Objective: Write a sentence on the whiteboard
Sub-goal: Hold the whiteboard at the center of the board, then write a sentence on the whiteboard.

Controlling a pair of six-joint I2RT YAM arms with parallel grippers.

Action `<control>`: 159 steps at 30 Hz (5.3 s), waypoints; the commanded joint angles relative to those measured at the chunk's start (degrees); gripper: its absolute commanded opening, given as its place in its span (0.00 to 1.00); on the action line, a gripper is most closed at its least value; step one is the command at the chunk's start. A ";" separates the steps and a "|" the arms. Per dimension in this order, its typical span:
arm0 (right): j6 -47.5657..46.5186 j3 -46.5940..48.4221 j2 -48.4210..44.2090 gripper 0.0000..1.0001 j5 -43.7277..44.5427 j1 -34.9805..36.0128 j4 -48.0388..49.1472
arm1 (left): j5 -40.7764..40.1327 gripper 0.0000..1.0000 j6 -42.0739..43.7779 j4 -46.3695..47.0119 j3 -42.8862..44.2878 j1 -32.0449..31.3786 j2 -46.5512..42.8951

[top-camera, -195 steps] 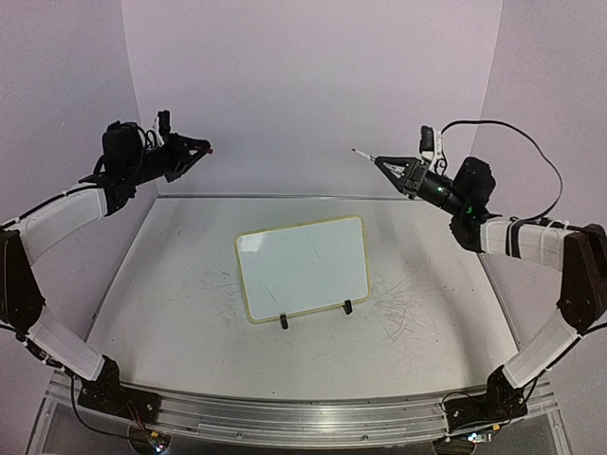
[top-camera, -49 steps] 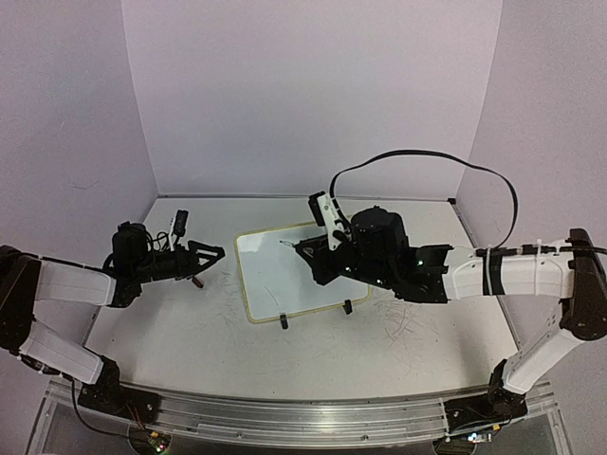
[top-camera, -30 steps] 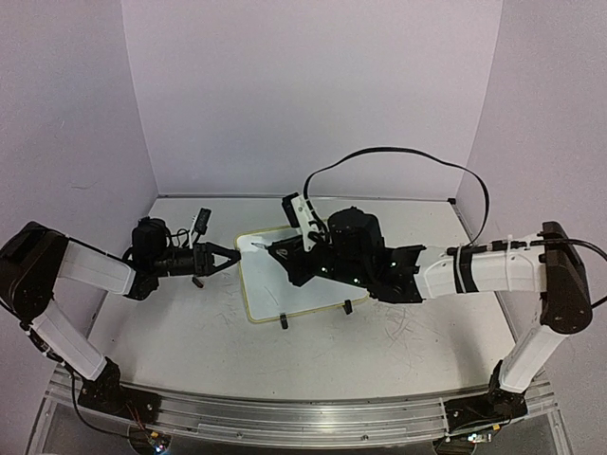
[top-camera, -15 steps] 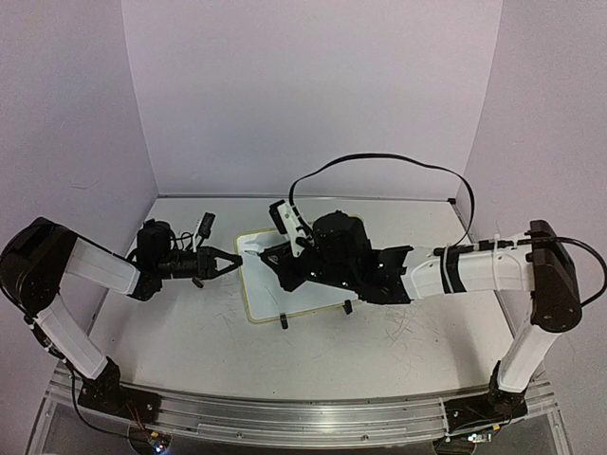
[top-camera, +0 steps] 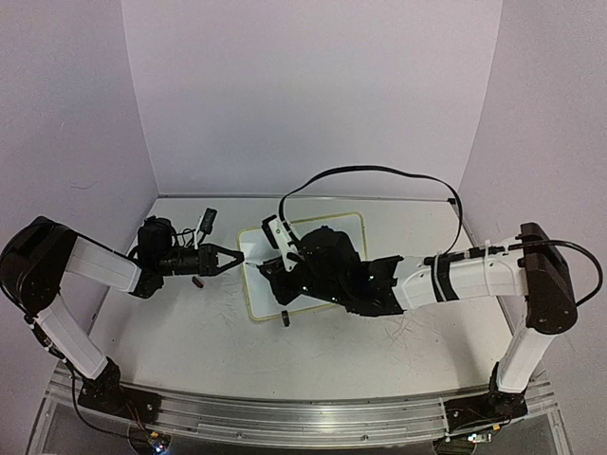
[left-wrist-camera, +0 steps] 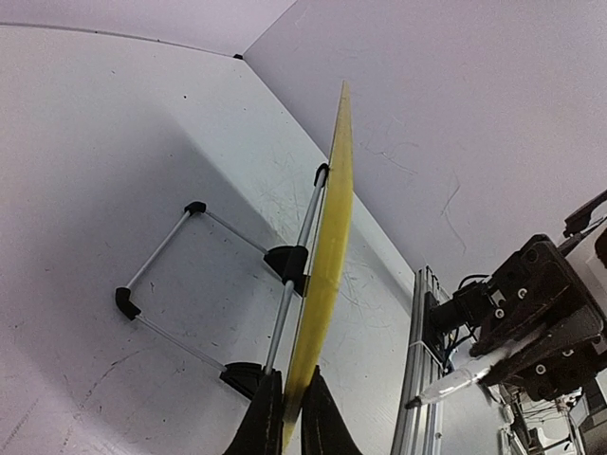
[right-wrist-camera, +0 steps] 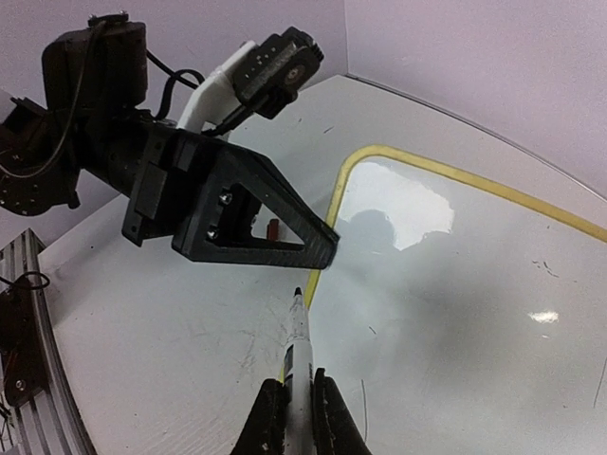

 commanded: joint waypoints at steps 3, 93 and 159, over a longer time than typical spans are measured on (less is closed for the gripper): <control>1.61 2.29 0.99 0.00 5.17 0.18 0.58 | 1.60 0.01 2.08 1.90 0.35 -0.40 0.03; 3.56 6.41 7.12 0.00 5.76 0.17 -2.05 | 2.74 0.00 4.22 1.90 -0.78 -1.49 -0.64; 8.17 0.02 2.94 0.00 10.78 0.18 -4.19 | 3.30 0.00 3.77 1.94 -0.25 -1.46 0.14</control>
